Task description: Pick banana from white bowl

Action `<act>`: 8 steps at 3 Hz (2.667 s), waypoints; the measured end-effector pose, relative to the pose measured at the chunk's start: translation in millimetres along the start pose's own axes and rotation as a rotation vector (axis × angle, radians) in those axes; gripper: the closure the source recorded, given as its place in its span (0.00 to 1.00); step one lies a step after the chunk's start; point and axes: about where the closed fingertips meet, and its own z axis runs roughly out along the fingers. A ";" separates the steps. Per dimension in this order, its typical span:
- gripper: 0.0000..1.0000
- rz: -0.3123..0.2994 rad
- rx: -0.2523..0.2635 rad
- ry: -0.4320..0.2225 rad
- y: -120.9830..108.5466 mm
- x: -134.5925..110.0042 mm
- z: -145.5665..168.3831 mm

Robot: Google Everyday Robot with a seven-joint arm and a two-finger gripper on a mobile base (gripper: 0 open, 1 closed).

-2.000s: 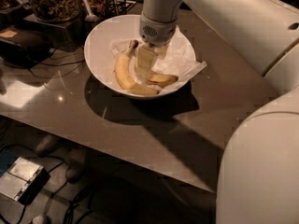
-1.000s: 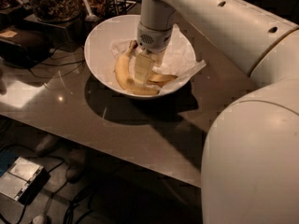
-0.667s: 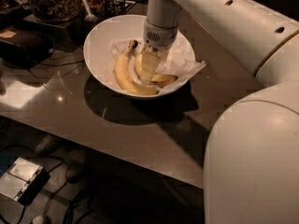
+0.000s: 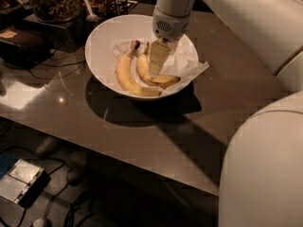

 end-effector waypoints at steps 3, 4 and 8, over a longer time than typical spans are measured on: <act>0.39 -0.013 -0.004 0.010 5.7 -3.3 0.7; 0.44 -0.014 -0.021 0.017 5.0 -6.4 8.0; 0.48 -0.044 -0.101 0.036 12.6 -18.5 47.5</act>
Offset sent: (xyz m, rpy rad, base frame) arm -0.0186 0.0019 0.0031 -0.0400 0.0466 0.0239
